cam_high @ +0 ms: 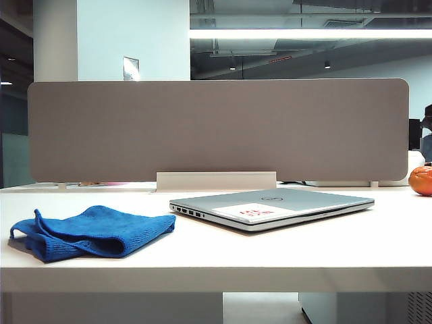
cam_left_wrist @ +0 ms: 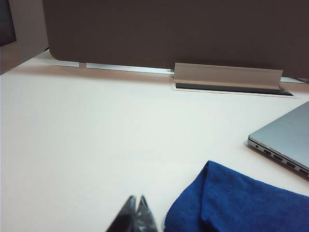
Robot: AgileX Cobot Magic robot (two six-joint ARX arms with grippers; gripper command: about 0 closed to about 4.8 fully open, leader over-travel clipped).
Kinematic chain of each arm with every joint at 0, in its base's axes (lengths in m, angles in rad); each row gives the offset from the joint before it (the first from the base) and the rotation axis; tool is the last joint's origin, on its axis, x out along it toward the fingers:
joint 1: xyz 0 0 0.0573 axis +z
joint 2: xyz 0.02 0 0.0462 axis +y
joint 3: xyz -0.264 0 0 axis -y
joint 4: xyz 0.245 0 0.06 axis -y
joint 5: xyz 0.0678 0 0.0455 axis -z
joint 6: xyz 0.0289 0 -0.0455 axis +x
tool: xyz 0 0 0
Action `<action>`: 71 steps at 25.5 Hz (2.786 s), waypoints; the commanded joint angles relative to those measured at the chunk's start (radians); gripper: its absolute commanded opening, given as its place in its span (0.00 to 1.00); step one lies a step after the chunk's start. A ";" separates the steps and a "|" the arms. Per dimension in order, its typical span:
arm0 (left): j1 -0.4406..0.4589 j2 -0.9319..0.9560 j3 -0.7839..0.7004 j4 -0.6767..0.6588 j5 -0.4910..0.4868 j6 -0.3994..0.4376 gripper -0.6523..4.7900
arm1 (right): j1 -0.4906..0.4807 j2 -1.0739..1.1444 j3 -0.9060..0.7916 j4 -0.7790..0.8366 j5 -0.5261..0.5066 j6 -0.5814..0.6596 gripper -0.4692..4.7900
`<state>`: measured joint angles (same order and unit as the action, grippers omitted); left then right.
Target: Pick up the blue rag and put it over the laptop.
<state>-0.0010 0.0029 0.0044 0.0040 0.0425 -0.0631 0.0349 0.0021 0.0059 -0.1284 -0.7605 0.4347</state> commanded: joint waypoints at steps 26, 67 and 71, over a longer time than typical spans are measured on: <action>0.002 0.168 0.245 -0.060 0.072 -0.075 0.11 | 0.000 -0.002 -0.004 0.017 0.000 0.014 0.09; -0.007 1.282 0.593 -0.076 0.325 -0.077 0.11 | 0.000 -0.002 -0.004 0.017 0.003 0.013 0.09; -0.020 1.296 0.593 -0.079 0.325 -0.080 0.11 | 0.000 -0.002 -0.004 0.017 0.003 0.012 0.09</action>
<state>-0.0143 1.3018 0.5926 -0.0834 0.3595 -0.1394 0.0349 0.0021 0.0059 -0.1257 -0.7597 0.4484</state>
